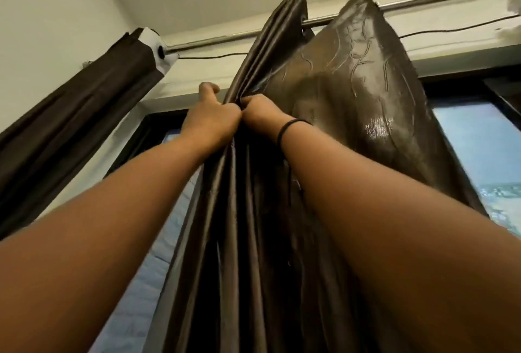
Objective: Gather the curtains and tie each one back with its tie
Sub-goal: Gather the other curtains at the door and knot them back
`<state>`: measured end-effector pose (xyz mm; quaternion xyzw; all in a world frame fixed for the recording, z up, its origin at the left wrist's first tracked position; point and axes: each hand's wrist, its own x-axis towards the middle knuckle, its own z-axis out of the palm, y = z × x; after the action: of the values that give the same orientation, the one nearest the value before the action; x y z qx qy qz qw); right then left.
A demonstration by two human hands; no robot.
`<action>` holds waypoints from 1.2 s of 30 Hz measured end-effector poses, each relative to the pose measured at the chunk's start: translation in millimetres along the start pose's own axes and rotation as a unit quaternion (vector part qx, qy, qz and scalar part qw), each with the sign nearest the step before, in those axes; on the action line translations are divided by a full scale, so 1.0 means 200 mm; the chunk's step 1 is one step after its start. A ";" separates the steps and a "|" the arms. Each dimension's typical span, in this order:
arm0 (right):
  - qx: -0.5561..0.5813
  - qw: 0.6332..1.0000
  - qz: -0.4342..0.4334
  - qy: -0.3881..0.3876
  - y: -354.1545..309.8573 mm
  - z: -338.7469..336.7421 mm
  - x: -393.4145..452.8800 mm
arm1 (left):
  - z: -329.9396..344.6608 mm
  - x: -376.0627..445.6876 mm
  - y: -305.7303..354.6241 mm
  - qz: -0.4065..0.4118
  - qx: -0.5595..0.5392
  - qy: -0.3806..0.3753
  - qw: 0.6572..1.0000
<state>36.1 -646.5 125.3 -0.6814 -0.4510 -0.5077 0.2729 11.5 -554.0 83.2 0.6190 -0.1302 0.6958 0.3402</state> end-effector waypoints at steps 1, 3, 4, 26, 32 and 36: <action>0.017 1.000 0.006 -0.021 0.01 0.00 -0.01 | -0.01 0.01 -0.03 0.007 0.018 -0.003 1.000; 0.051 0.992 0.063 -0.096 0.02 -0.05 -0.06 | 0.00 0.01 -0.08 0.029 0.051 -0.011 0.998; 0.053 0.981 0.107 -0.151 0.02 -0.10 -0.09 | 0.02 0.01 -0.09 0.046 0.059 -0.018 0.997; -0.308 0.914 0.187 0.184 0.24 -0.64 -0.11 | 0.14 -0.10 0.10 -0.024 -0.196 -0.165 0.966; -0.312 0.947 0.053 0.048 -0.09 -0.29 0.07 | 0.02 -0.10 -0.02 -0.031 -0.180 -0.144 0.973; -0.287 0.958 0.008 -0.013 -0.25 -0.09 0.06 | -0.03 -0.09 -0.05 -0.035 -0.157 -0.119 0.980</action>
<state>-15.1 -635.3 139.2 -0.7412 -0.2845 -0.6047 0.0636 13.4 -549.3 63.7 0.6405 -0.2550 0.5758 0.4395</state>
